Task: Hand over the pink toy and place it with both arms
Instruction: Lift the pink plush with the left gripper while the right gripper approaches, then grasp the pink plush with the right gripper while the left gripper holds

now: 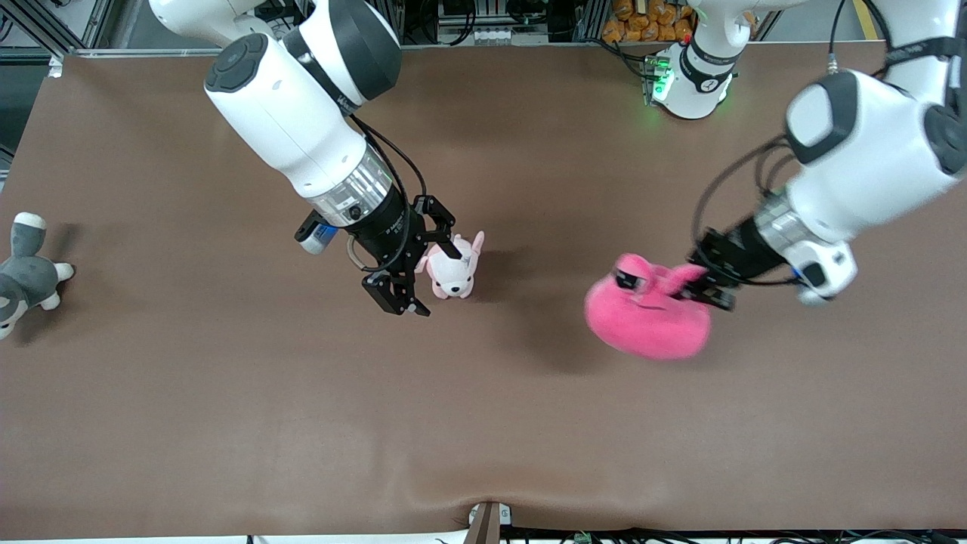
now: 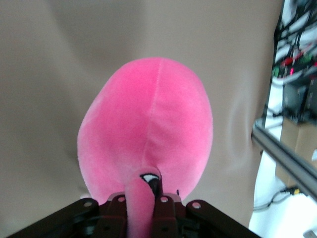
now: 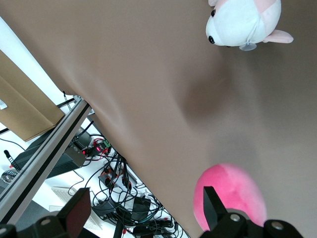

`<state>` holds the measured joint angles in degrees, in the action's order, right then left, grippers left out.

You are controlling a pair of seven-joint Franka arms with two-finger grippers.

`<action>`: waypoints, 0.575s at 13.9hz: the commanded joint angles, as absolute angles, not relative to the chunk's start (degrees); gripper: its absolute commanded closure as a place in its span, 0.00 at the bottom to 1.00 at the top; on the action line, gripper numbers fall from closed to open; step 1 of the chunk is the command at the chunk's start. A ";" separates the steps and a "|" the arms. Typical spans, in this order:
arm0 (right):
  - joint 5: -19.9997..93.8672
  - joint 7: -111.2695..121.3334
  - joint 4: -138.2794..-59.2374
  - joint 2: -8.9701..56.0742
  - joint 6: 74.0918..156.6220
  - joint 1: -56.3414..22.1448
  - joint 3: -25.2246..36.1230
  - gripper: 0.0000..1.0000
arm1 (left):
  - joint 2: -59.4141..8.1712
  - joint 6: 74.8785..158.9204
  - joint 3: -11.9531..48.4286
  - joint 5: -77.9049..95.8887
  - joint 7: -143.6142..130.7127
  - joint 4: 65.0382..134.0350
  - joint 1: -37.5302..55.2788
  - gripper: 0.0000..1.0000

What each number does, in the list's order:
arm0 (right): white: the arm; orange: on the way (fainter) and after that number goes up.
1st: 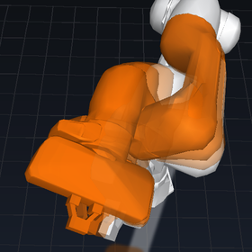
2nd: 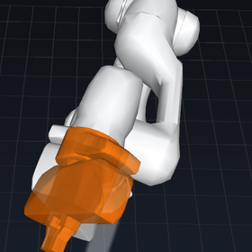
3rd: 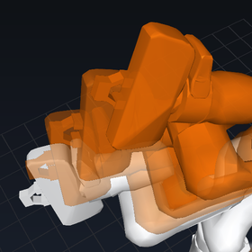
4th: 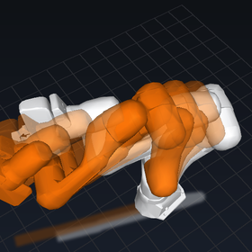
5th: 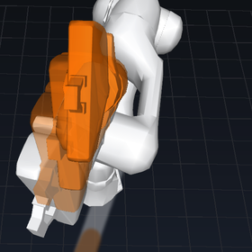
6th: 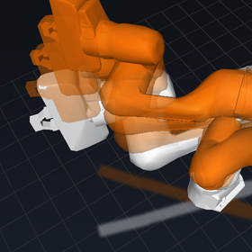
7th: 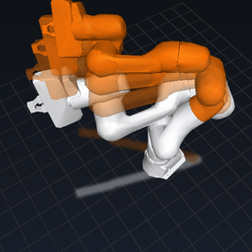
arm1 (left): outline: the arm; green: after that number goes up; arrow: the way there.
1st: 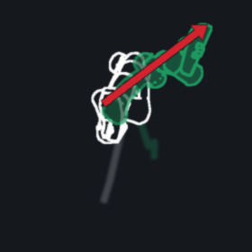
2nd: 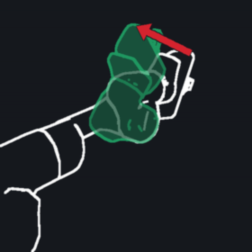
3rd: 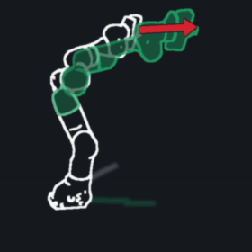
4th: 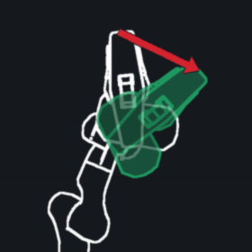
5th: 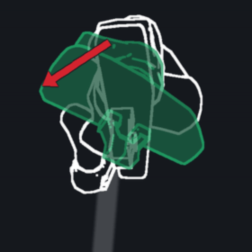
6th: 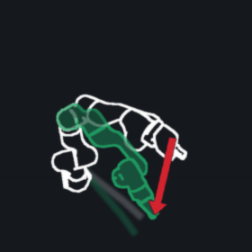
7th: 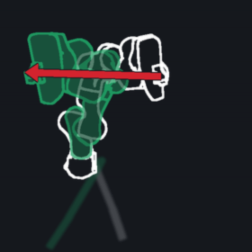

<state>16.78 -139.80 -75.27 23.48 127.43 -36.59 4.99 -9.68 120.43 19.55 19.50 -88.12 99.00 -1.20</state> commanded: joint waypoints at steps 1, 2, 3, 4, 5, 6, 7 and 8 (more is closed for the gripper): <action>17.40 -139.06 -73.74 24.08 124.74 -37.27 5.54 0.00 | -9.84 117.87 24.59 17.77 -95.77 95.37 -0.97 1.00; 17.75 -135.91 -73.48 24.08 120.19 -37.00 5.36 0.00 | -10.19 117.77 26.00 15.93 -99.37 93.62 0.08 1.00; 18.62 -132.75 -72.95 24.08 116.32 -36.57 5.01 0.00 | -10.80 117.77 26.45 13.91 -102.88 91.52 2.00 1.00; 20.46 -130.28 -72.43 24.08 113.84 -36.21 5.01 0.00 | -12.55 117.77 26.37 11.97 -105.62 89.41 4.54 1.00; 22.74 -128.17 -72.16 24.00 111.73 -35.78 5.01 0.00 | -14.22 117.77 26.37 10.13 -107.82 86.86 6.66 1.00; 24.94 -126.67 -71.81 23.99 110.32 -35.08 5.01 0.00 | -15.98 117.77 26.37 8.63 -109.93 85.10 8.16 1.00; 27.22 -126.04 -71.63 23.99 109.26 -34.63 5.01 0.00 | -17.48 117.77 26.28 7.57 -112.47 83.34 9.65 1.00; 29.33 -125.86 -71.63 23.99 108.03 -34.45 5.10 0.00 | -19.14 117.77 26.28 6.25 -115.02 81.49 11.32 1.00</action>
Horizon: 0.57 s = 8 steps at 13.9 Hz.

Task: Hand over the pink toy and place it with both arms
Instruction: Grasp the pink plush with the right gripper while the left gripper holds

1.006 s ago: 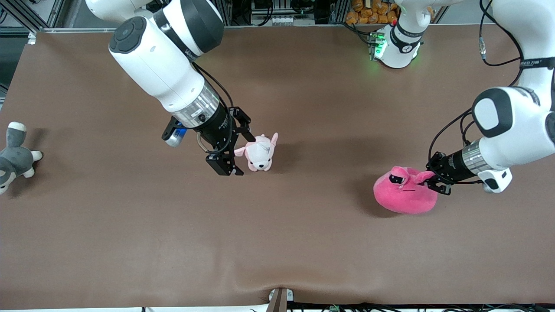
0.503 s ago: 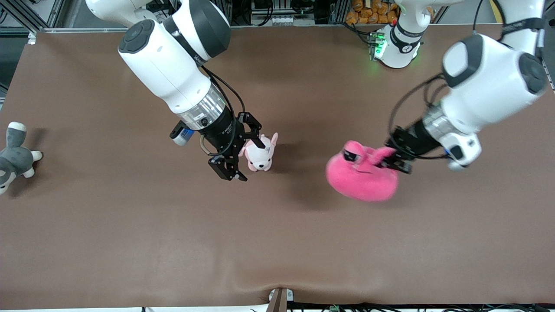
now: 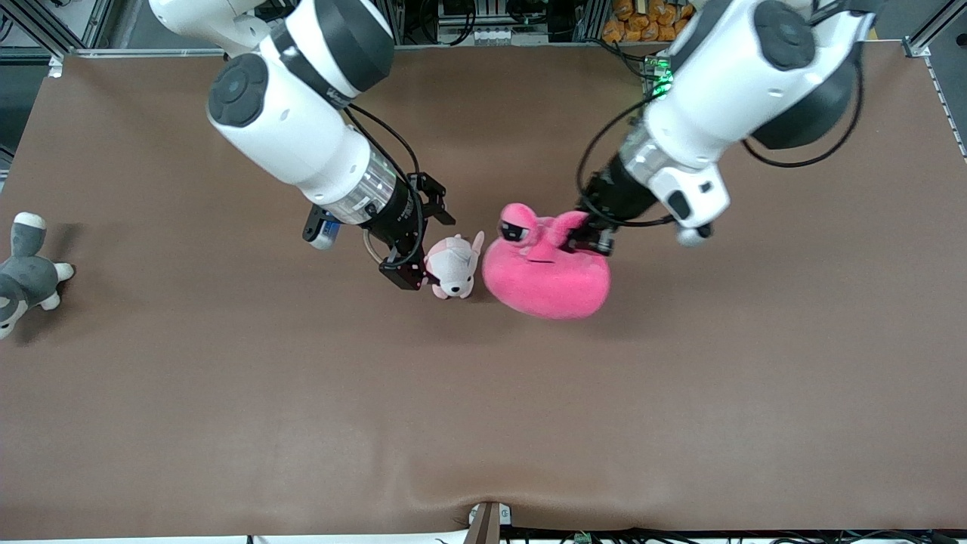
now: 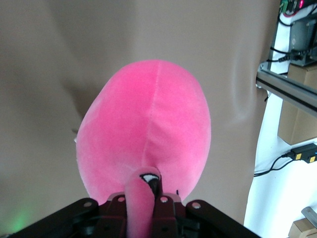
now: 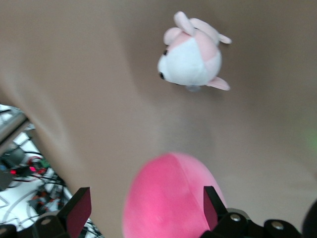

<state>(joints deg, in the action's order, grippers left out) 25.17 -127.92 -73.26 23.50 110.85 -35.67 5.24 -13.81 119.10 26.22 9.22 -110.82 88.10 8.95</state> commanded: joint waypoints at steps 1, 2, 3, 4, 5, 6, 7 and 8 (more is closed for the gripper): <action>29.79 -125.86 -71.63 23.99 106.80 -34.80 5.01 0.00 | -20.20 117.86 26.02 4.85 -117.40 80.26 13.34 1.00; 29.79 -126.03 -71.63 24.08 106.00 -35.67 5.10 0.00 | -21.17 117.86 25.67 3.79 -119.16 79.03 15.10 1.00; 29.97 -126.21 -71.72 24.08 105.91 -35.77 5.10 0.00 | -22.14 117.86 25.58 2.65 -120.31 77.88 16.34 1.00; 30.32 -126.38 -71.72 24.17 105.91 -35.42 5.10 0.00 | -22.93 117.86 25.58 1.68 -121.54 77.09 17.13 1.00; 31.45 -126.47 -71.72 24.26 106.08 -35.16 5.18 0.00 | -23.46 117.86 25.58 1.23 -122.42 76.38 17.66 1.00; 32.33 -126.47 -71.72 24.34 106.35 -35.07 5.27 0.17 | -23.99 117.86 25.49 0.88 -122.78 75.94 18.45 1.00; 32.34 -126.39 -71.72 24.35 106.43 -34.81 5.27 0.39 | -24.08 117.86 25.31 0.79 -123.22 75.68 18.72 1.00; 32.34 -126.30 -71.72 24.26 106.44 -34.63 5.36 0.77 | -24.08 117.86 24.88 0.70 -123.48 75.67 19.33 1.00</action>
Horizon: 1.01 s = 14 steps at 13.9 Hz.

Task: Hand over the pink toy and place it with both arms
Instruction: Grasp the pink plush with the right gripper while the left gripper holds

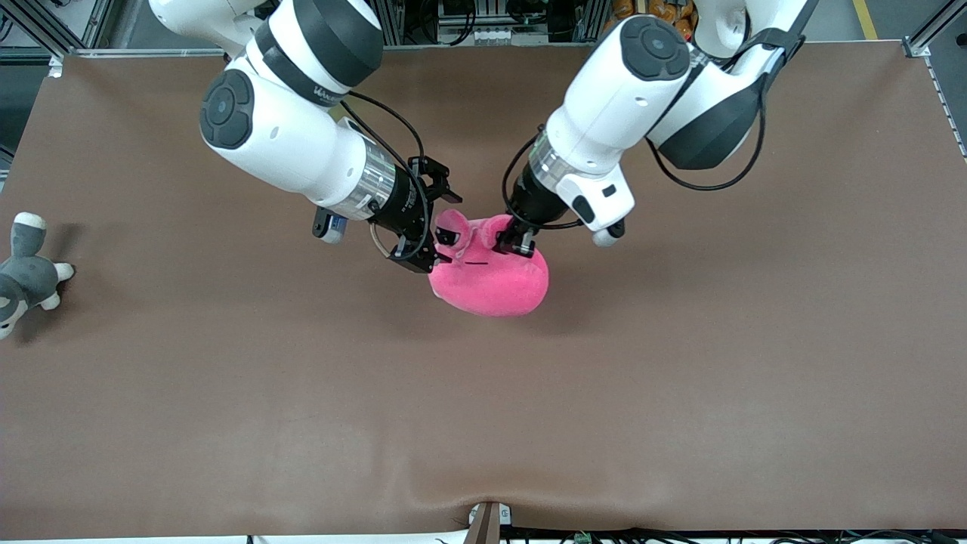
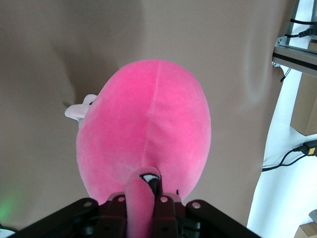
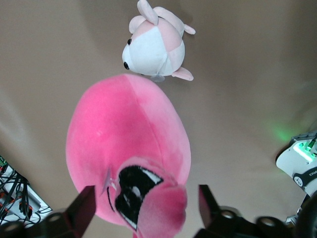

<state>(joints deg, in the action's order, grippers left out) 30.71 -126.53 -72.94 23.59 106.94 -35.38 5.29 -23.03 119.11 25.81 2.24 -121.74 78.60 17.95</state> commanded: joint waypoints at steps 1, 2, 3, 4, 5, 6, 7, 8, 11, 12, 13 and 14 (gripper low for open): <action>32.34 -126.12 -71.72 24.26 106.17 -34.28 5.36 1.00 | -24.08 117.86 24.18 0.70 -123.57 75.67 19.94 1.00; 32.17 -126.04 -71.72 24.17 105.91 -34.10 5.45 1.00 | -24.00 117.86 23.73 0.70 -123.75 75.67 20.47 1.00; 31.99 -126.04 -71.72 24.08 105.91 -34.10 5.45 1.00 | -23.99 117.86 23.30 0.70 -123.75 75.59 20.57 1.00; 32.08 -126.12 -71.63 24.08 106.00 -34.01 5.45 1.00 | -23.91 117.86 23.12 0.79 -123.75 75.59 20.57 1.00; 32.08 -126.12 -71.63 24.08 106.00 -33.93 5.62 1.00 | -23.91 117.86 23.12 0.79 -123.75 75.59 20.57 1.00; 32.17 -126.12 -71.54 24.00 106.00 -33.23 5.62 1.00 | -23.99 117.86 23.12 0.70 -123.75 75.67 20.65 1.00; 32.25 -126.12 -71.19 23.99 106.00 -32.53 5.54 1.00 | -23.99 117.86 23.03 0.70 -123.66 75.59 20.57 1.00; 32.34 -126.12 -70.76 23.99 106.00 -32.08 5.45 1.00 | -23.99 117.77 22.85 0.79 -123.58 75.59 20.57 1.00; 32.34 -125.95 -70.31 23.82 105.82 -29.80 5.54 1.00 | -23.91 118.30 20.31 0.09 -122.44 74.88 20.22 0.04; 32.34 -125.86 -69.96 23.82 105.82 -28.58 5.45 1.00 | -23.73 118.30 19.69 -1.83 -121.82 74.97 20.30 0.00; 32.34 -125.60 -69.96 23.82 105.82 -27.61 5.28 1.00 | -23.56 118.30 19.86 -3.67 -120.69 75.06 19.87 0.00; 32.08 -124.73 -69.96 23.64 105.30 -26.99 5.53 1.00 | -23.55 118.21 19.86 -3.87 -119.54 75.15 19.43 0.00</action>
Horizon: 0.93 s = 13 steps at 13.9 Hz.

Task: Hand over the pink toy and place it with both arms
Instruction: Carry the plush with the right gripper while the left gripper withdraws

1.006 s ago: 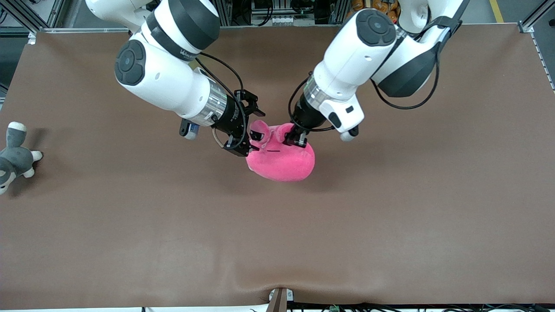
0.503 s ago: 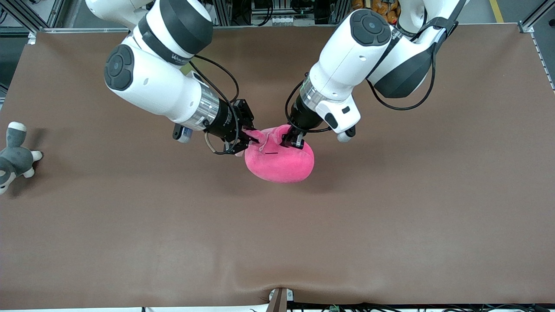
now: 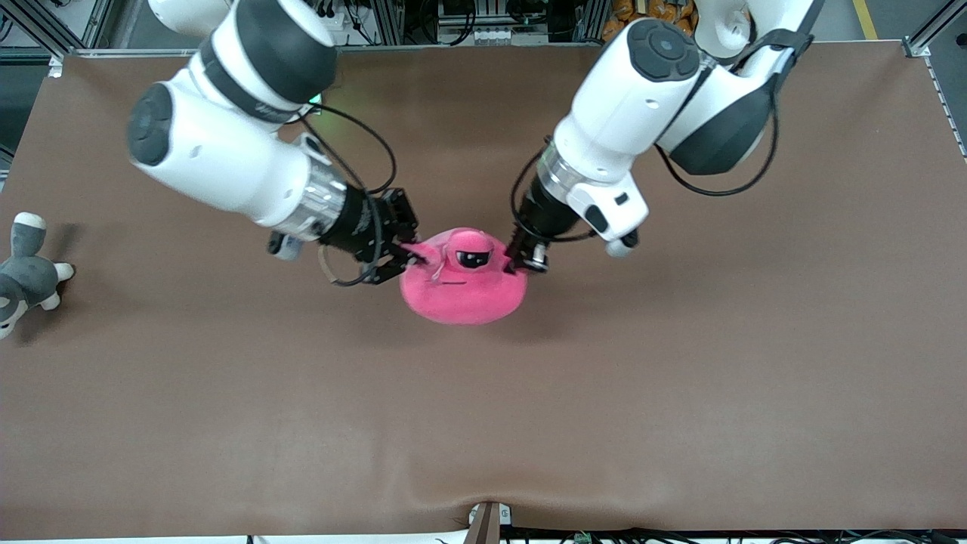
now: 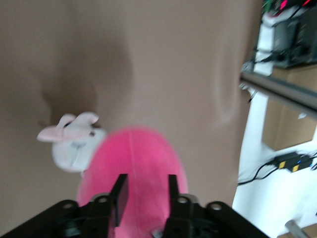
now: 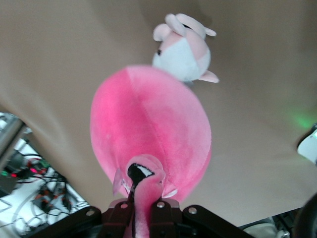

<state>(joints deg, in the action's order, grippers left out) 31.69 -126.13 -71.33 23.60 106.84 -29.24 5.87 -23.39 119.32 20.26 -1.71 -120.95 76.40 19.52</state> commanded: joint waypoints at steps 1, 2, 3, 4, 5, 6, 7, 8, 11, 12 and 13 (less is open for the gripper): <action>31.91 -122.98 -69.96 23.56 103.29 -26.03 5.71 1.00 | -23.29 118.13 19.78 -4.56 -118.23 75.23 19.25 0.00; 31.64 -121.04 -70.05 23.47 100.57 -23.84 5.71 1.00 | -23.03 117.69 19.78 -4.40 -115.08 75.67 18.64 0.00; 31.38 -118.59 -70.05 23.55 98.55 -21.03 5.63 1.00 | -22.94 116.82 19.78 -4.48 -109.83 76.11 16.89 0.00; 31.46 -114.48 -70.48 23.55 96.61 -17.70 5.63 1.00 | -22.94 114.98 19.78 -4.40 -103.08 76.20 15.31 0.00; 31.46 -109.13 -70.92 23.73 93.55 -14.36 5.62 1.00 | -22.42 112.18 19.78 -4.39 -96.22 76.20 13.29 0.00; 31.46 -103.50 -71.19 23.99 90.99 -10.85 5.62 1.00 | -21.98 109.63 19.95 -3.96 -89.63 76.38 10.92 0.00; 31.46 -97.79 -72.58 24.17 90.01 -7.42 5.62 1.00 | -21.10 107.34 20.13 -3.35 -82.77 76.46 8.64 0.00; 31.46 -91.73 -75.03 24.26 90.09 -4.08 5.62 1.00 | -20.40 105.75 20.30 -2.64 -76.88 76.81 6.18 0.00; 32.69 -72.05 -83.29 24.35 90.26 7.61 5.54 1.00 | -17.24 102.41 20.57 0.08 -62.97 78.05 -0.16 0.00; 32.70 -66.15 -85.58 24.69 90.09 10.17 5.54 1.00 | -16.62 100.39 20.57 1.22 -58.75 77.96 -1.22 0.00; 32.61 -60.44 -87.69 25.05 90.35 12.37 5.62 1.00 | -16.00 99.07 20.48 1.67 -54.62 78.05 -2.10 0.00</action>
